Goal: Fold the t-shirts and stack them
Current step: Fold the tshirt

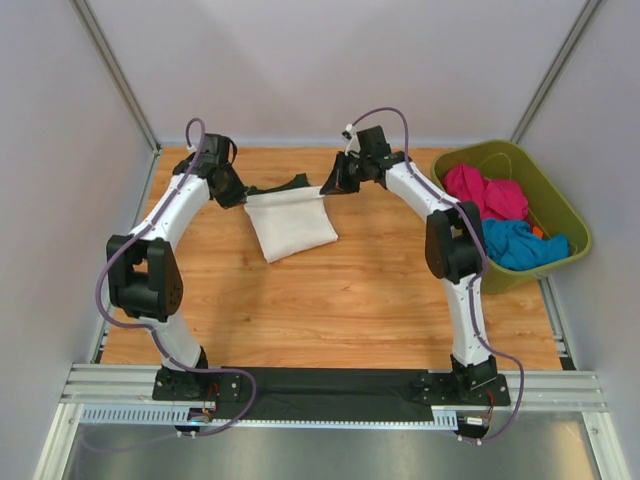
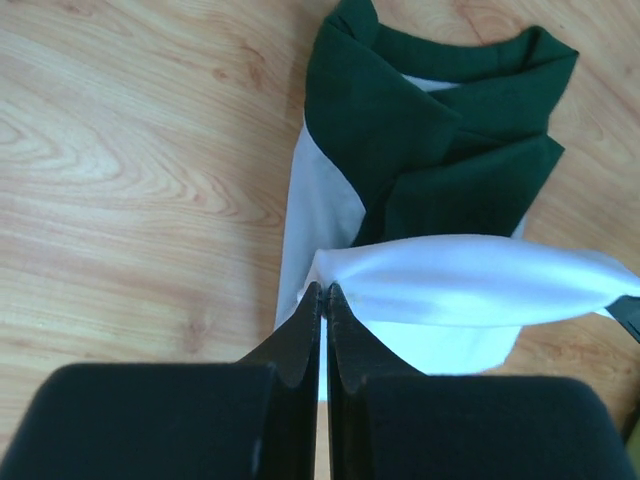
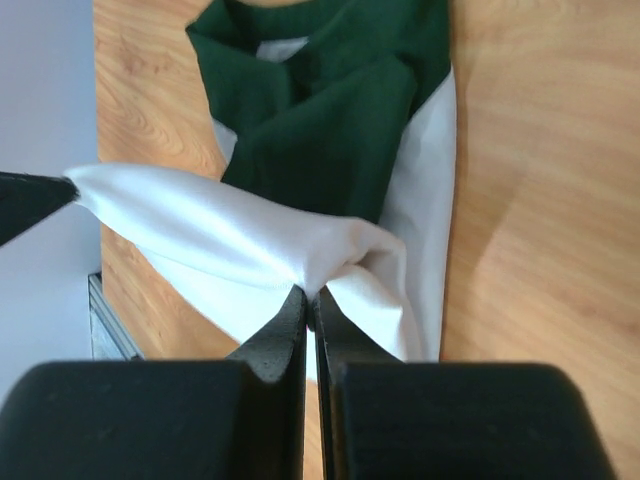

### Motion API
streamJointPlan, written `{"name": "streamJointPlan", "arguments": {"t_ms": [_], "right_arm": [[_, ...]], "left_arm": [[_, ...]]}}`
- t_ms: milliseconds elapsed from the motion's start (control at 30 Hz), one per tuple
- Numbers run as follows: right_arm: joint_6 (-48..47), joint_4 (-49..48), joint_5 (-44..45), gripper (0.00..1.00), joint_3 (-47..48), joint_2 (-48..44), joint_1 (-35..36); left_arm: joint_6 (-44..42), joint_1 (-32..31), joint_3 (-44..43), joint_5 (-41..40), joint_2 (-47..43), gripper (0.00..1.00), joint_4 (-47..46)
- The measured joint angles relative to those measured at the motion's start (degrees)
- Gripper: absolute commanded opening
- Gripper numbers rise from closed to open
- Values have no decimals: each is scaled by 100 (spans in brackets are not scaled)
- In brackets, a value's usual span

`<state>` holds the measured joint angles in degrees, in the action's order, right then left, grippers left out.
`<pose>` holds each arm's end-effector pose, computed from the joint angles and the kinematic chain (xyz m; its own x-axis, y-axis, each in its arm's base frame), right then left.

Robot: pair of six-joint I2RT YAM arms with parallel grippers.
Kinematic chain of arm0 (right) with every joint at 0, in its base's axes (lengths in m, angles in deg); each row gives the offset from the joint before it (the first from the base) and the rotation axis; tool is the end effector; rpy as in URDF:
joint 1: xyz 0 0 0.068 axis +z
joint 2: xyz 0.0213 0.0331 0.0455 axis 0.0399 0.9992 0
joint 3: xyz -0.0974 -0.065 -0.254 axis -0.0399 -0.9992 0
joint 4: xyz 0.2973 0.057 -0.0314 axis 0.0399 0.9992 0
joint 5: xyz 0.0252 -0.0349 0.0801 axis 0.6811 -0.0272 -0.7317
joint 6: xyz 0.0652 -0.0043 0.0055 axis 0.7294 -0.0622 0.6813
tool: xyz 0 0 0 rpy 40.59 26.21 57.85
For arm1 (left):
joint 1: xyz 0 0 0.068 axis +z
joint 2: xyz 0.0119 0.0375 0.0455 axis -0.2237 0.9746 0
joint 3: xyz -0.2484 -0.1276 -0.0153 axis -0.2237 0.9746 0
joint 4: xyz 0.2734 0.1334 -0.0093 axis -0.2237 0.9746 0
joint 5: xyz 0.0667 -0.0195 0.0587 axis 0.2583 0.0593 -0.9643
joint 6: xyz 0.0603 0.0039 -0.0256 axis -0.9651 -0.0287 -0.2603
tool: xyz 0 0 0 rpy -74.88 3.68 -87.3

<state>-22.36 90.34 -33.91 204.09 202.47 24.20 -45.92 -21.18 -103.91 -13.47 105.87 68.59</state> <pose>0.5300 0.2427 0.2046 -0.8999 0.0778 -0.4291 -0.2585 0.6972 0.6687 0.4426 -0.0618 0.2555 -0.6724 -0.5938 -0.4420 -0.4709 0.8038 -0.3635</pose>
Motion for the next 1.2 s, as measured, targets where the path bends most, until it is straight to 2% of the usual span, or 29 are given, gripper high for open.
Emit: {"name": "streamJointPlan", "arguments": {"t_ms": [233, 367, 533, 800, 1033, 1200], "right_arm": [[-61, -229, 103, 0, -1873, -1469, 2], [-107, -271, 247, 0, -3123, -2643, 9], [-116, -221, 313, 0, -4319, -3980, 131], [50, -232, 520, 0, -6210, -5672, 345], [273, 107, 793, 0, -6752, -6782, 719], [426, 363, 1078, 0, -6756, -7224, 1005]], "left_arm": [[-306, -531, 730, -50, -1224, 0, 81], [-243, -1019, 1543, -81, -2223, 0, 203], [24, -1429, 2452, -31, -3322, 0, 332], [850, -2590, 3438, -216, -4728, 0, 737], [1867, -3604, 3624, -592, -5648, 0, 1397], [2376, -4046, 3368, -960, -5668, 0, 1895]]}}
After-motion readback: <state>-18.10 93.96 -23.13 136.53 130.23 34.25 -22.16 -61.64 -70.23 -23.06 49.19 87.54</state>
